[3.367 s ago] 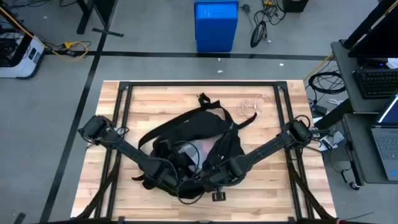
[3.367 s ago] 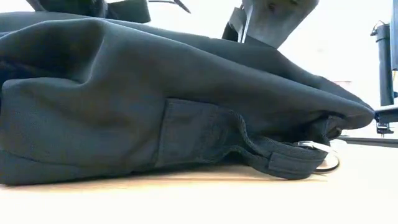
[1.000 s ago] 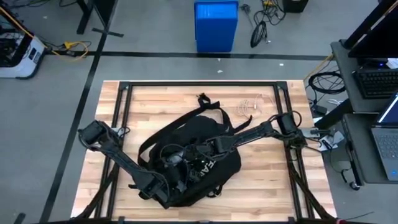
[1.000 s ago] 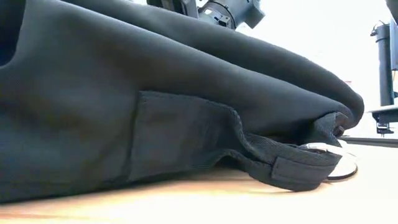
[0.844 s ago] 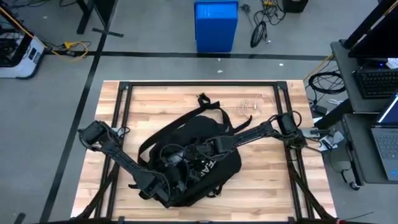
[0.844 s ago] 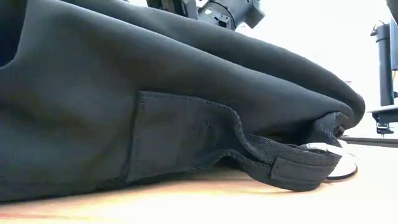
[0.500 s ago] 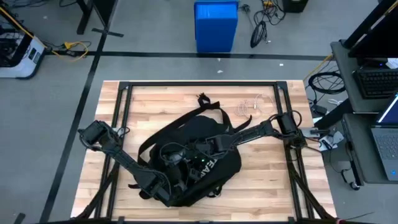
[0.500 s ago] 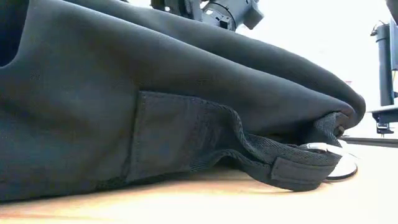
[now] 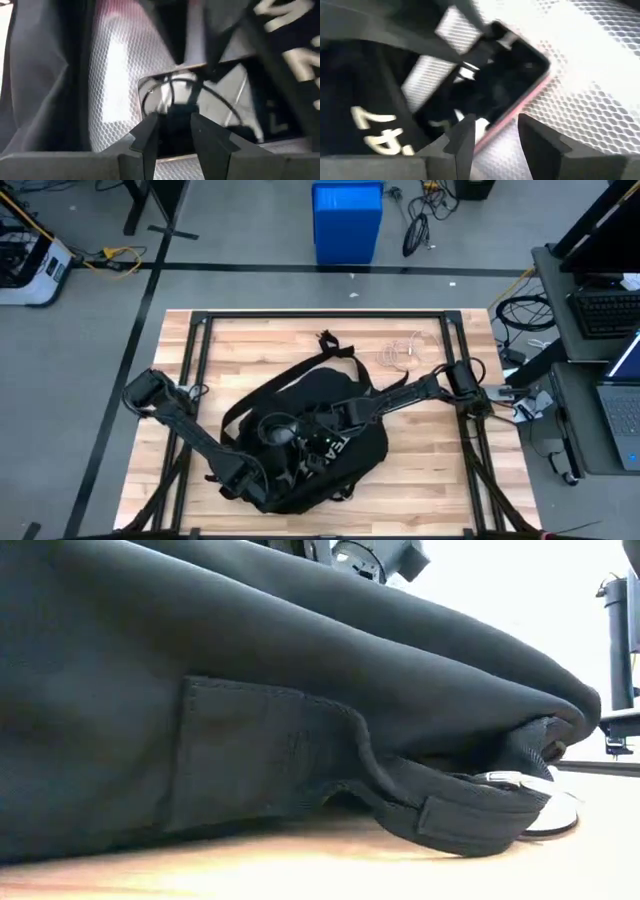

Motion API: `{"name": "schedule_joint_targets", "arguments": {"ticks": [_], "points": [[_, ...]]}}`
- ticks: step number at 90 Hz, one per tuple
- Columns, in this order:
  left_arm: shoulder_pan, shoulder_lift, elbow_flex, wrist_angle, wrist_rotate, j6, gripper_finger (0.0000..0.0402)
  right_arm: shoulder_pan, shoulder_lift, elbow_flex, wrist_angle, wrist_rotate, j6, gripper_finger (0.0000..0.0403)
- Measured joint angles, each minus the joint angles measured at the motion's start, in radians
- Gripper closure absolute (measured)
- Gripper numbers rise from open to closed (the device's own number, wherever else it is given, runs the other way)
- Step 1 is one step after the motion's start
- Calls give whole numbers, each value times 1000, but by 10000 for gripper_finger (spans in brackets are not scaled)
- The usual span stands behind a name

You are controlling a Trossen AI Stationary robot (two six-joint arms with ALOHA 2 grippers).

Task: Unpack backpack
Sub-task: Remove the pink cellphone from the black backpack

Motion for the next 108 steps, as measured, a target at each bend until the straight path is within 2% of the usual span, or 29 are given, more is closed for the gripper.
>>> {"name": "schedule_joint_targets", "arguments": {"ticks": [9, 20, 37, 47, 65, 87, 108], "points": [[-11, 0, 5, -2, 48, -1, 298, -2, 0, -1, -3, 12, 0, 268], [-13, 0, -8, -3, 167, -42, 298, -2, 0, -1, -6, 28, 0, 268], [-3, 0, -54, 9, 201, -51, 298, -2, 0, -1, -11, 46, -5, 268], [16, 0, -103, 104, 261, -35, 300, -1, 0, -2, -21, 80, -5, 268], [54, 0, -165, 279, 309, 28, 333, -3, 1, -3, -15, 91, -34, 268], [86, 0, -166, 288, 301, 30, 376, -5, 1, -4, 3, 58, -38, 268], [99, 1, -167, 290, 300, 49, 389, -7, 3, -6, 49, 25, -40, 268]]}}
